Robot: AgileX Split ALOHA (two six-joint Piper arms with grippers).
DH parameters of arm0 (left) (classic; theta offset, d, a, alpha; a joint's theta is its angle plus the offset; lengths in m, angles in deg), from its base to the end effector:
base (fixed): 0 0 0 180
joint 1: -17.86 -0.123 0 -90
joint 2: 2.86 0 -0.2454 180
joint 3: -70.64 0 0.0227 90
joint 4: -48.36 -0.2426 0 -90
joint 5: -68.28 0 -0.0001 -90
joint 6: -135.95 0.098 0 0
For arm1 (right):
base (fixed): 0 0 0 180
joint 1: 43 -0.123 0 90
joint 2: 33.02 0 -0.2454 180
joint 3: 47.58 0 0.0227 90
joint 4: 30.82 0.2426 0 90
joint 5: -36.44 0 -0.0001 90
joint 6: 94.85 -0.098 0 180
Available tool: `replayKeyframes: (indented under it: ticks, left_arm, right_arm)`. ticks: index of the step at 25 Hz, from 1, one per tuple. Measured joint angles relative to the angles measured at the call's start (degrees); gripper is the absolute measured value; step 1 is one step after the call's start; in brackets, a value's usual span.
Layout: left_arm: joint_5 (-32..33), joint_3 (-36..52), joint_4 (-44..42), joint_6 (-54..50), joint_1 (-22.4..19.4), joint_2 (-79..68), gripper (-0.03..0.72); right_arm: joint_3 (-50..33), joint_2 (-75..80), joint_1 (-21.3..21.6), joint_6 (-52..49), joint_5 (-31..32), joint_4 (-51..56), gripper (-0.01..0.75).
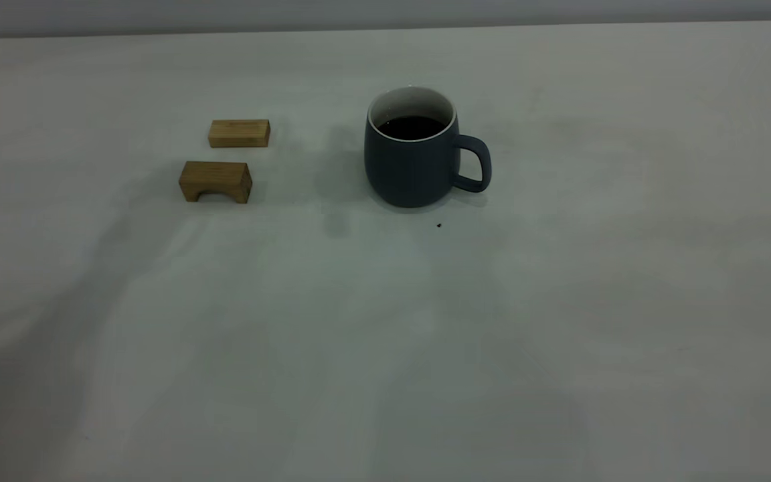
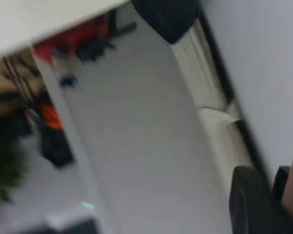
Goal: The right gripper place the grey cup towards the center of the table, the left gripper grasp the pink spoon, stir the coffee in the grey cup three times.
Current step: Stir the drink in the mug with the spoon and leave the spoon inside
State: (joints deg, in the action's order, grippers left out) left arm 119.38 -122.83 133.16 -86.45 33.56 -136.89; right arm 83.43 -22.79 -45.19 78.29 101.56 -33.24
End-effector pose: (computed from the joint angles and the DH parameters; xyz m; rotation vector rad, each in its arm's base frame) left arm 0.4034 -0.1924 0.1584 1.5024 -1.7346 1.4104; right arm 0.0363 -0.0024 0.2549 0.0911 2.1676 0.0388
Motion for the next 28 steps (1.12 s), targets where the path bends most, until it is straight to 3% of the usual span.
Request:
replayKeyframes:
  ticks: [5,8,17,28]
  left_arm:
    - [-1.58,0.0,3.12,-20.26,3.3,-1.75,0.127]
    - [-2.28,0.0,3.42,-24.82,3.78,-3.64,0.127]
    - [-3.86,0.0,8.48,-18.87,1.21,-8.78,0.127]
    - [-4.45,-0.12,13.91,-10.67,1.14,-16.39,0.127]
  right_arm:
    - [0.0,0.0,0.0,0.0,0.0,0.0,0.483]
    - [0.0,0.0,0.0,0.0,0.0,0.0,0.483]
    - [0.0,0.0,0.0,0.0,0.0,0.0,0.483]
    - [0.0,0.0,0.0,0.0,0.0,0.0,0.483]
